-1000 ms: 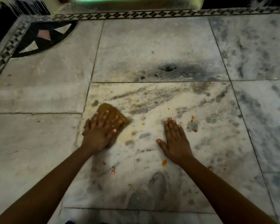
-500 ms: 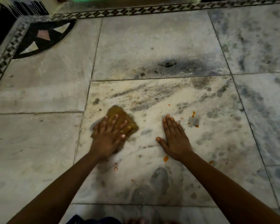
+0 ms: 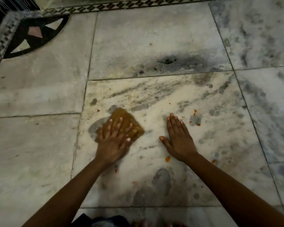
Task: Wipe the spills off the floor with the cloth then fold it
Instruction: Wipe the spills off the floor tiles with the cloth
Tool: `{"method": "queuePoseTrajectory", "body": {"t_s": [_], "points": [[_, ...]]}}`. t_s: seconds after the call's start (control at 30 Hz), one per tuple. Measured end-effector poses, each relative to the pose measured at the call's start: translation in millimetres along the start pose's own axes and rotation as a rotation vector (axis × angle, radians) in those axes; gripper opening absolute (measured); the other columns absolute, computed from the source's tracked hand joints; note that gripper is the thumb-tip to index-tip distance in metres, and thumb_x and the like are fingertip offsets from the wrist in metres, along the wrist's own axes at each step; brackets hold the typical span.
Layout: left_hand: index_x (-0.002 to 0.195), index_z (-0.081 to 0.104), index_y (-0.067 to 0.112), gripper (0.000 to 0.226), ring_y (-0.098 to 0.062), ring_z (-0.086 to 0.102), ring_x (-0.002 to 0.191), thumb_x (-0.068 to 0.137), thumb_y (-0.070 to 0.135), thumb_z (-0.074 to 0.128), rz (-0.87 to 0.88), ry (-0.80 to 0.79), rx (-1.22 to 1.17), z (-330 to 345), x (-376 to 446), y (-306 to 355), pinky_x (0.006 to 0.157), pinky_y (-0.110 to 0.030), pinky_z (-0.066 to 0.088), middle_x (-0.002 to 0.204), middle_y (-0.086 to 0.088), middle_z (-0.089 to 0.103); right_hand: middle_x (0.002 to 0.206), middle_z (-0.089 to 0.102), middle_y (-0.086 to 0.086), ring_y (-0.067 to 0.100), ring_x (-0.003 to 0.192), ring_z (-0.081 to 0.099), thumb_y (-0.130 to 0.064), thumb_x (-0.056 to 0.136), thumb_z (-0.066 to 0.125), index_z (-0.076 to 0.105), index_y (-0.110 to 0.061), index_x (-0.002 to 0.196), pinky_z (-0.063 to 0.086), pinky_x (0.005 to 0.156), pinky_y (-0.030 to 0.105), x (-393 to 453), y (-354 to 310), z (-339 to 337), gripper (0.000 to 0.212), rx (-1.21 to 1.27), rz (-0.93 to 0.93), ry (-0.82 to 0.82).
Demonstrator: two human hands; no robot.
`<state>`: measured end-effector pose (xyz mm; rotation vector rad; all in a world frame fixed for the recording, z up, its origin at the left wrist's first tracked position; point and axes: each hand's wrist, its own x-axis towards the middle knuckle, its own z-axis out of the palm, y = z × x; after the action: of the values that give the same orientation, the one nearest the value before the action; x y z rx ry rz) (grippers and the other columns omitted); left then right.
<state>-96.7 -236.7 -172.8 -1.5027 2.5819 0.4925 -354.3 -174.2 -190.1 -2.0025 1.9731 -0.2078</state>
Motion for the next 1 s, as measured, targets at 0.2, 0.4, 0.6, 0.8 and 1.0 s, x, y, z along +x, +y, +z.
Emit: {"method": "queuePoseTrajectory", "body": {"t_s": [0.2, 0.4, 0.6, 0.8, 1.0], "points": [[0.147, 0.007, 0.039, 0.056, -0.033, -0.011, 0.144, 0.095, 0.055, 0.020, -0.401, 0.023, -0.032, -40, 67, -47, 0.114, -0.053, -0.004, 0.159, 0.002, -0.008, 0.153, -0.007, 0.008, 0.019, 0.142, -0.007, -0.069, 0.083, -0.009, 0.006, -0.005, 0.148, -0.014, 0.112, 0.025, -7, 4, 7, 0.092, -0.016, 0.004, -0.019], [0.149, 0.001, 0.034, 0.058, -0.035, -0.019, 0.142, 0.096, 0.054, 0.015, -0.124, -0.089, 0.061, -18, 84, 37, 0.111, -0.054, -0.011, 0.158, -0.004, -0.014, 0.156, 0.006, 0.014, 0.023, 0.143, 0.001, -0.066, 0.088, -0.001, 0.010, -0.004, 0.147, -0.006, 0.114, 0.029, -9, 1, 5, 0.087, -0.052, 0.015, -0.050], [0.144, 0.015, 0.043, 0.055, -0.033, 0.011, 0.142, 0.092, 0.060, 0.005, 0.157, -0.006, 0.114, 6, 4, 1, 0.109, -0.049, 0.004, 0.156, 0.001, 0.017, 0.155, 0.015, 0.016, 0.025, 0.143, 0.012, -0.060, 0.093, 0.010, 0.019, -0.001, 0.147, 0.001, 0.114, 0.032, -8, -2, 3, 0.080, -0.063, 0.045, -0.053], [0.145, 0.000, 0.044, 0.055, -0.033, -0.016, 0.143, 0.095, 0.058, 0.017, -0.208, -0.014, 0.033, -44, 108, -43, 0.114, -0.051, -0.006, 0.157, 0.003, -0.015, 0.155, 0.001, 0.011, 0.023, 0.144, 0.003, -0.063, 0.091, 0.004, 0.012, -0.003, 0.148, -0.003, 0.115, 0.030, -8, 0, 7, 0.083, -0.076, 0.033, -0.037], [0.148, 0.006, 0.037, 0.057, -0.033, -0.018, 0.142, 0.095, 0.055, 0.015, -0.177, -0.017, -0.004, -31, 113, 8, 0.112, -0.055, -0.009, 0.158, 0.001, -0.013, 0.153, -0.001, 0.009, 0.023, 0.144, 0.004, -0.064, 0.090, 0.002, 0.013, -0.004, 0.148, -0.003, 0.114, 0.030, -7, 0, 5, 0.084, -0.073, 0.028, -0.039]]}}
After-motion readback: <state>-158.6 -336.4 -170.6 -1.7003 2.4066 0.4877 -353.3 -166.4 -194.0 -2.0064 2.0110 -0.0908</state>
